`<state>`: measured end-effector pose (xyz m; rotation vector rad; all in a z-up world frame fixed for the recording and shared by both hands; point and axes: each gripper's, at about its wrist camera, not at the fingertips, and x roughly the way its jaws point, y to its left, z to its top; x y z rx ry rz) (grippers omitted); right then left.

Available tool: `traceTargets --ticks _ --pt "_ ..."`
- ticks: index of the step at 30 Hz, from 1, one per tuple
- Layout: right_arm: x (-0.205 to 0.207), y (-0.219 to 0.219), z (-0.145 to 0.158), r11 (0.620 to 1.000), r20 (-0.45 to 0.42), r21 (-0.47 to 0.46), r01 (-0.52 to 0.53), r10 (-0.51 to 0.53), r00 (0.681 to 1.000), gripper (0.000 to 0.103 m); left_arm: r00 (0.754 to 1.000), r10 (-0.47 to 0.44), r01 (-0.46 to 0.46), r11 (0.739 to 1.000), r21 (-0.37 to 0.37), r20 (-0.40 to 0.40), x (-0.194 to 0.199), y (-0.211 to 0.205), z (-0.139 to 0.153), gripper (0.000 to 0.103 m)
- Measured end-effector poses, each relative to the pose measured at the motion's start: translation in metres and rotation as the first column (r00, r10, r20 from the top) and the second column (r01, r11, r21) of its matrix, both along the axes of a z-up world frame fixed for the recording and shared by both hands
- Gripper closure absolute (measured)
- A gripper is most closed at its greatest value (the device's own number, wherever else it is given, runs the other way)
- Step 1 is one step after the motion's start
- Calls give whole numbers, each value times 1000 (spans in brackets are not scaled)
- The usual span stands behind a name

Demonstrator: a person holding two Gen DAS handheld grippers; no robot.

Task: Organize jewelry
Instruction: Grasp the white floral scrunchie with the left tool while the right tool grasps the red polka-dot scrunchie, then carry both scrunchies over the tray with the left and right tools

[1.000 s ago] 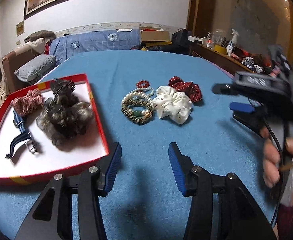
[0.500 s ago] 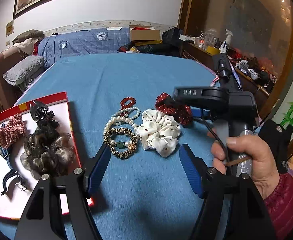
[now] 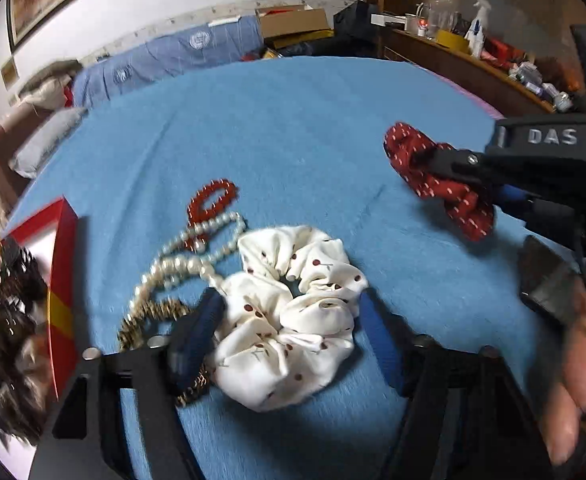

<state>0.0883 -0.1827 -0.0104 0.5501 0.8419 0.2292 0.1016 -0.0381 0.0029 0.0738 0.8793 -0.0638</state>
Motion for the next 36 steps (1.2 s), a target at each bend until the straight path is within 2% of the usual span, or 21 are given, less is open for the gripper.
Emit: traceTargets --ticks 3,6,9,12,16,20,24,36 --pt "-3 3 0 1000 -7 9 -20 20 1000 81 1000 3 -2 1000 -20 22 0 6 -2 82" --pt "-8 7 4 1000 10 -1 -31 31 999 81 999 1 3 998 -67 48 -3 17 2 86" --pt "-13 16 9 998 29 -28 -50 51 998 81 991 25 -12 995 -95 133 -13 28 19 87" --pt "-16 31 13 994 38 -64 -85 88 995 81 974 64 -46 995 -88 218 -23 39 33 86" --pt "-29 56 18 980 70 -135 -145 156 985 81 956 106 -90 994 -68 272 -27 47 43 86" --pt "-40 74 24 963 109 -219 -159 187 976 81 934 152 -152 988 -26 324 -32 50 45 86" --pt "-40 76 23 957 109 -247 -153 185 977 81 930 167 -164 986 -38 326 -32 53 47 86" --pt "-36 79 23 953 100 -263 -148 179 979 81 935 137 -145 989 2 329 -31 43 44 85"
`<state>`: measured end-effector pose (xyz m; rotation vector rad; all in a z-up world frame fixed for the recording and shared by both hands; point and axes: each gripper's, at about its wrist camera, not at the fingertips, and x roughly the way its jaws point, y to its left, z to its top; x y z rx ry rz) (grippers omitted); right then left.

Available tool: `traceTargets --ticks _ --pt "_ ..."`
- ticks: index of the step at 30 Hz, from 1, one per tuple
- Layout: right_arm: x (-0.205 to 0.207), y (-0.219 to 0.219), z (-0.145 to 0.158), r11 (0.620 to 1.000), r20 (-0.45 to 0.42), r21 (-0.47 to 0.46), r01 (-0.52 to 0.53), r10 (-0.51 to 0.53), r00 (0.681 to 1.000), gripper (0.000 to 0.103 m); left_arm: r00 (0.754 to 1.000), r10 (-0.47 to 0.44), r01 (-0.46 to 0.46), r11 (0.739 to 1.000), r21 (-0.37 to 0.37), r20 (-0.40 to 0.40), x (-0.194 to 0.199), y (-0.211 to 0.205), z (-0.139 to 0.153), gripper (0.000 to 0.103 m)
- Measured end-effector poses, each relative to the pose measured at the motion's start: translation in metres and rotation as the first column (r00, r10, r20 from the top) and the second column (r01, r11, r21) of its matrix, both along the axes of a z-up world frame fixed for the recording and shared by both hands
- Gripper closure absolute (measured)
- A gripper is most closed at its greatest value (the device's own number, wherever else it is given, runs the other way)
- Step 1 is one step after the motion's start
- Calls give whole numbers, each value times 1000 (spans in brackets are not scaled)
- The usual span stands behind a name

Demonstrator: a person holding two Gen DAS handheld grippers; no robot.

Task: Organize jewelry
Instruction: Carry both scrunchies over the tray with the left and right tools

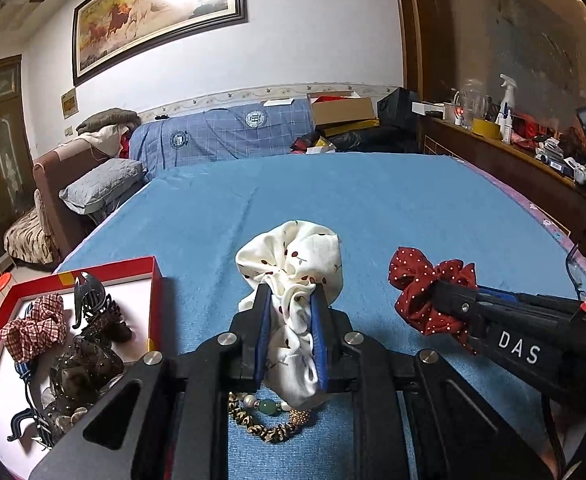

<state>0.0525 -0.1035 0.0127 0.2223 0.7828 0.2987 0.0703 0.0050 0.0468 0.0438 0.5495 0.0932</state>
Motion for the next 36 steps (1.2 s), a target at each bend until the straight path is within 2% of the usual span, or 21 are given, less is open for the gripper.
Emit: traceTargets --ticks 19,30,36 --pt "-6 6 2 1000 15 -20 -4 4 1000 81 1000 -1 1 1000 4 3 0 -3 -1 84" --pt "-11 -2 8 1000 54 -1 27 -27 998 81 1000 9 -9 1000 -12 21 -2 1 2 84" --pt "-17 -9 14 997 105 -1 74 -73 992 81 1000 5 -5 999 -47 0 -8 5 10 84"
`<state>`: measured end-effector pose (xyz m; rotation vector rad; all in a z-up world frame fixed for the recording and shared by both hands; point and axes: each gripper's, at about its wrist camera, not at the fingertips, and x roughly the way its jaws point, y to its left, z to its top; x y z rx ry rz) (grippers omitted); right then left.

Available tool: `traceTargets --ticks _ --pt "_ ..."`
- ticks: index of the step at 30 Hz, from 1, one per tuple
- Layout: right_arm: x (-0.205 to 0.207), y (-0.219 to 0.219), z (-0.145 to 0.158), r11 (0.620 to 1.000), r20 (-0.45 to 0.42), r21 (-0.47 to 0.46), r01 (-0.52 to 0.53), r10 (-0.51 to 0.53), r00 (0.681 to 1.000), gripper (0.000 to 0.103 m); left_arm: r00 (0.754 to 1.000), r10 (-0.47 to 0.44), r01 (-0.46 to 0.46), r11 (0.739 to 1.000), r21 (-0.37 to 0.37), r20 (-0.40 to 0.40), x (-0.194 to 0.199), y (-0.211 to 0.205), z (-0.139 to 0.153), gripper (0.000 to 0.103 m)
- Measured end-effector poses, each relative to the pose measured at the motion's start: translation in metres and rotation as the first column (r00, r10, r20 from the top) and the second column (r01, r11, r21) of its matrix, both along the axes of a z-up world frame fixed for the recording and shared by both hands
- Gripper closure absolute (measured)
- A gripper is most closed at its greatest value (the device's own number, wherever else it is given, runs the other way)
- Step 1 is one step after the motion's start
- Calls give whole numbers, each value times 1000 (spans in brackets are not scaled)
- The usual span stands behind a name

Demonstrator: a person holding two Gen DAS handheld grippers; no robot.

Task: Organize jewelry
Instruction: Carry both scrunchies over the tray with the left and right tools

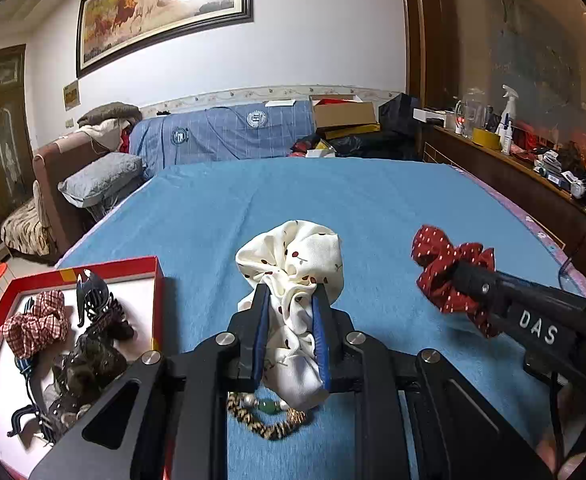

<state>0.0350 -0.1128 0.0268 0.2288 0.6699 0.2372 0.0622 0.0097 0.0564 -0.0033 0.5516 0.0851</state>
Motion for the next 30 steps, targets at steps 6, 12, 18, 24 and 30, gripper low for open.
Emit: traceTargets --ticks 6,12,18,24,30 --pt "-29 -7 4 999 13 36 18 -18 1000 81 1000 -3 3 1000 13 15 -41 6 9 82" --pt "-79 9 10 999 57 8 -32 32 998 81 998 21 -23 999 49 51 -87 22 19 81" --pt "-117 40 17 993 67 -42 -111 114 991 80 995 72 -74 997 19 67 -121 52 25 81" --pt "-136 67 25 983 76 -77 -166 172 982 80 989 128 -127 992 -20 74 -144 85 27 81" --pt "-146 93 30 971 75 -104 -214 222 972 79 981 179 -174 982 -68 73 -157 120 27 81"
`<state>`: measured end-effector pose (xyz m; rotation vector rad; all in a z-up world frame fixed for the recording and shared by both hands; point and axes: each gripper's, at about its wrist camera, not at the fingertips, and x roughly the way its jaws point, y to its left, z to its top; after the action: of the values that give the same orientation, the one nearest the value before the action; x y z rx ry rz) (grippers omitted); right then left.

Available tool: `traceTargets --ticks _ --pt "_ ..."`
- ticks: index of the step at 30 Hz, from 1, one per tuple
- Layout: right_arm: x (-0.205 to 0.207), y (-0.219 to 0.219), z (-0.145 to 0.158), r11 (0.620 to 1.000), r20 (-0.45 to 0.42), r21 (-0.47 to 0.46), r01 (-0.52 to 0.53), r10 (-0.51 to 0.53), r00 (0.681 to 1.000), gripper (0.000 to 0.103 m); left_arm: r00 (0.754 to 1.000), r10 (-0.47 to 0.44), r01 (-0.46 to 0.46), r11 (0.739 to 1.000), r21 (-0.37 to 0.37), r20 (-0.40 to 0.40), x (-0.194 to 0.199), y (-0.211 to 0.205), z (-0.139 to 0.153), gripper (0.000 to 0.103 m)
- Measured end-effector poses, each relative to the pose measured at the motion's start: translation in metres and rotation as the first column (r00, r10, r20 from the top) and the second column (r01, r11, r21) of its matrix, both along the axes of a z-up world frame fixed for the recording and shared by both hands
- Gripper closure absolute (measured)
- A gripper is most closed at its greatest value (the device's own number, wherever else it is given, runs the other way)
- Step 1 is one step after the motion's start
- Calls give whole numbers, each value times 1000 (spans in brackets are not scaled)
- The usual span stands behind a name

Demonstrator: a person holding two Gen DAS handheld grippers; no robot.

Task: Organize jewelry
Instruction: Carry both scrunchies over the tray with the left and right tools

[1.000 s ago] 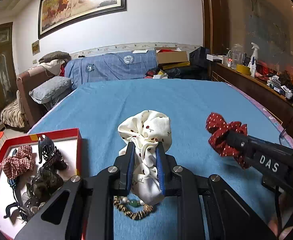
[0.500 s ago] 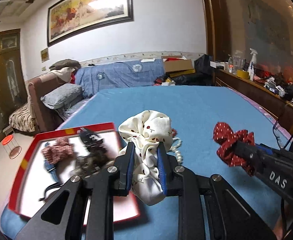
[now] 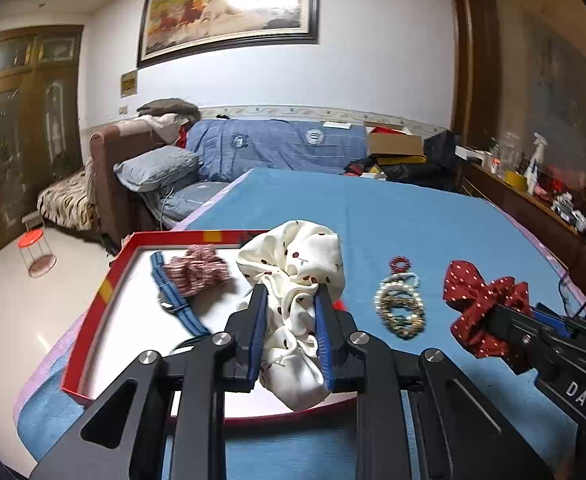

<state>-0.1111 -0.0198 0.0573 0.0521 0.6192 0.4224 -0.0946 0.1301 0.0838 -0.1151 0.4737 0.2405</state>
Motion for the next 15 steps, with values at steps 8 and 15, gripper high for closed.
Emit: traceTargets --ticks 8,15 --pt "2 40 -3 994 -50 -8 -110 110 993 78 990 119 -126 986 -105 -73 -2 81 -18 81" --pt "14 89 -18 976 -121 0 -219 218 968 78 973 192 -211 965 -157 -128 0 126 -37 81"
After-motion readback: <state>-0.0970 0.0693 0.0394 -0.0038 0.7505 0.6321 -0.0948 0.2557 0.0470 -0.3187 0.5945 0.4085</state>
